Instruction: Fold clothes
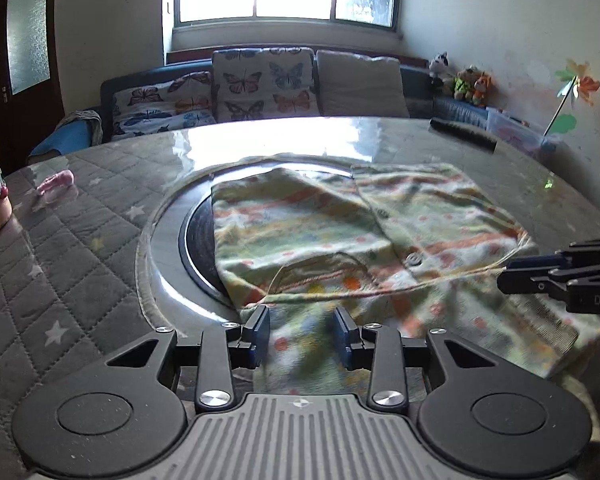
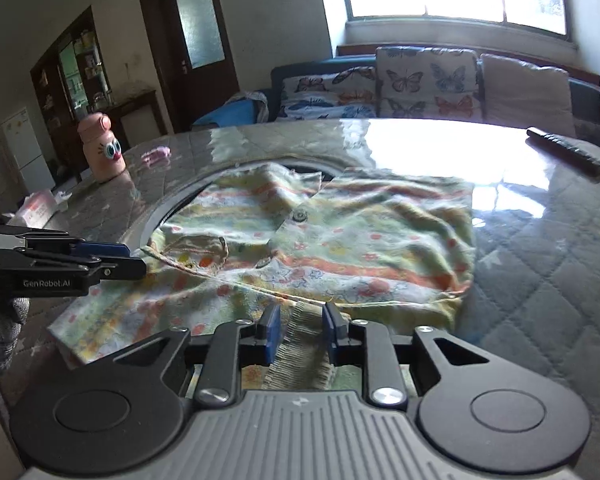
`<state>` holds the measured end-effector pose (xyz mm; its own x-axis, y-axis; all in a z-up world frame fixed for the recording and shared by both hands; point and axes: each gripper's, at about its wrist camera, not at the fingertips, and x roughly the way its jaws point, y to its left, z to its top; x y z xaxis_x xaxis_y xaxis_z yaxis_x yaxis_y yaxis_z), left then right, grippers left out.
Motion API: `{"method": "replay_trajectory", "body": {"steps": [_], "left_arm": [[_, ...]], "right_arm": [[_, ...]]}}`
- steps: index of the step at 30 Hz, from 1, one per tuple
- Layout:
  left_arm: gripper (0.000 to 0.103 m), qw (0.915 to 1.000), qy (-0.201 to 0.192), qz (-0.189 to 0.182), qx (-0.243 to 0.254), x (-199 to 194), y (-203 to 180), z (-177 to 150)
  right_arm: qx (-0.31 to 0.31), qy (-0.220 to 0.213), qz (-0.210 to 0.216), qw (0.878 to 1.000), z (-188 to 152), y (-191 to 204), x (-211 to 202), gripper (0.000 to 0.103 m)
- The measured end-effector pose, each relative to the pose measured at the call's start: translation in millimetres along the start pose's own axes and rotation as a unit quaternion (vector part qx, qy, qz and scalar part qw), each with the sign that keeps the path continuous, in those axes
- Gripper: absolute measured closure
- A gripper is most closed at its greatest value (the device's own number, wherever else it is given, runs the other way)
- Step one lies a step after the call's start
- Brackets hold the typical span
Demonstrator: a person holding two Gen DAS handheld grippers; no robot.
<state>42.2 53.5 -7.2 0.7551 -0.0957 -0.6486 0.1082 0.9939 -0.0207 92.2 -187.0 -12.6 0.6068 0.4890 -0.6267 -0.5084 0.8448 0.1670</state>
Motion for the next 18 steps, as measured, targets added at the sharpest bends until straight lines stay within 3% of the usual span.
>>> {"method": "replay_trajectory", "body": {"steps": [8, 11, 18], "left_arm": [[0.064, 0.9998, 0.006, 0.019, -0.002, -0.3, 10.2, -7.3], [0.065, 0.9999, -0.003, 0.008, 0.011, -14.3, 2.9, -8.5], [0.064, 0.9942, -0.016, -0.015, 0.106, -49.9, -29.7, -22.5]], "right_arm": [[-0.048, -0.002, 0.016, 0.999, -2.4, 9.1, -16.6, 0.071], [-0.062, -0.001, 0.025, 0.998, -5.4, 13.9, -28.9, 0.070], [-0.113, 0.030, 0.019, 0.993, -31.6, 23.5, -41.7, 0.070]]}}
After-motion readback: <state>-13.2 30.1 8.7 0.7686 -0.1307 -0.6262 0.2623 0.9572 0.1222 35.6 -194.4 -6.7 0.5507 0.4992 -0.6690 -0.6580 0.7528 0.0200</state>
